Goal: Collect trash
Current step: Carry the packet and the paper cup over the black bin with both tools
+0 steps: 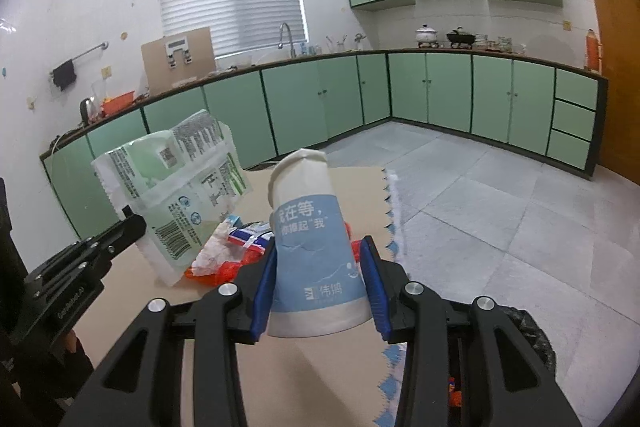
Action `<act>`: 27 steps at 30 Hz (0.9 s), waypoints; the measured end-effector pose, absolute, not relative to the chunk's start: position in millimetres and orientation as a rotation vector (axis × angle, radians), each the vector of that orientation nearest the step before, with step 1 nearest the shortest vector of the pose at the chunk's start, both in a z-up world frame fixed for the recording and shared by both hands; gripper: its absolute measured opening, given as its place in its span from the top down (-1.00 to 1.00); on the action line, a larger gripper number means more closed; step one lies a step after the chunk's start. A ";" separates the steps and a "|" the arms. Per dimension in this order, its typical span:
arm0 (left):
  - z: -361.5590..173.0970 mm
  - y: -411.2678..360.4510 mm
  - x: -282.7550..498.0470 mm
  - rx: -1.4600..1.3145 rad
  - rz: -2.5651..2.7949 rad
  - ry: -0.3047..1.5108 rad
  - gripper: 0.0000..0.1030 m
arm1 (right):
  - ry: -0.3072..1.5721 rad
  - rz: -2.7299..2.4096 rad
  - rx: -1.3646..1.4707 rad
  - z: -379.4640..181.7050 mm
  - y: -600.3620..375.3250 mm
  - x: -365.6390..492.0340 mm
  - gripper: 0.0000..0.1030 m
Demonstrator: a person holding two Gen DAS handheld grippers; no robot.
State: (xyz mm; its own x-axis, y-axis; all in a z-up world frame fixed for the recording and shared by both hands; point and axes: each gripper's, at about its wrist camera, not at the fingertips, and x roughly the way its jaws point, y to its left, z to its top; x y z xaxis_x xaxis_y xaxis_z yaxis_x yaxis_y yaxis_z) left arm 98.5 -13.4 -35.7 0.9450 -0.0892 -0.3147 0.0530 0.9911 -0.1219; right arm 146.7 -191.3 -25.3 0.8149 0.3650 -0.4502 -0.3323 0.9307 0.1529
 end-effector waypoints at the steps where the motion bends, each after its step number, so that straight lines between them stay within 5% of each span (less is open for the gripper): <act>1: -35.0 -18.7 97.6 -0.109 -0.084 0.321 1.00 | 0.491 0.366 0.069 -24.2 -194.5 145.2 0.22; 27: -71.6 -173.9 142.2 -0.035 -0.406 0.414 1.00 | 0.515 0.035 0.156 -43.8 -336.1 119.1 0.22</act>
